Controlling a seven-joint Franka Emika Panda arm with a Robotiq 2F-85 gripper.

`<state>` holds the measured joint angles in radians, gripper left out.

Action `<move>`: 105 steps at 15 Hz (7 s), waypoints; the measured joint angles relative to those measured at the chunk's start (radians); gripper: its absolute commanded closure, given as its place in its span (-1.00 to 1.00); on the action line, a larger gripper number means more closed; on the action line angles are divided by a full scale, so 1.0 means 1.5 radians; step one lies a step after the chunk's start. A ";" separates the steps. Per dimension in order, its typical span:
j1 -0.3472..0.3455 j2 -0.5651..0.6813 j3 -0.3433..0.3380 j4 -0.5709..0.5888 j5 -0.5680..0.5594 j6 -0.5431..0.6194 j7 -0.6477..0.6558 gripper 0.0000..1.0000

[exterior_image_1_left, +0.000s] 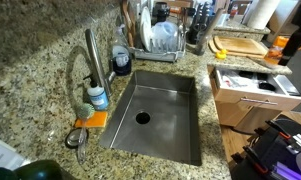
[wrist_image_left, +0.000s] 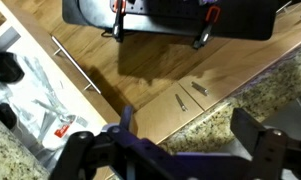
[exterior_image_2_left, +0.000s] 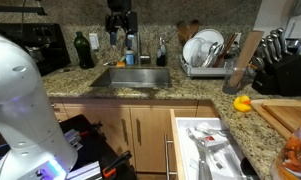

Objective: Open the faucet

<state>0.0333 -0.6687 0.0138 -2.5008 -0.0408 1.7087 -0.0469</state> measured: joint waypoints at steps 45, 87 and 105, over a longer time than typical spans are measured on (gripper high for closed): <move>0.156 0.478 0.174 0.129 -1.040 0.347 0.190 -1.00; -0.213 0.905 0.488 0.617 -1.710 0.989 0.362 -1.00; -0.280 1.158 0.674 0.795 -1.707 0.986 0.075 -1.00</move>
<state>-0.3869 1.0685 1.0244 -1.3086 -2.6015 3.1875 0.0662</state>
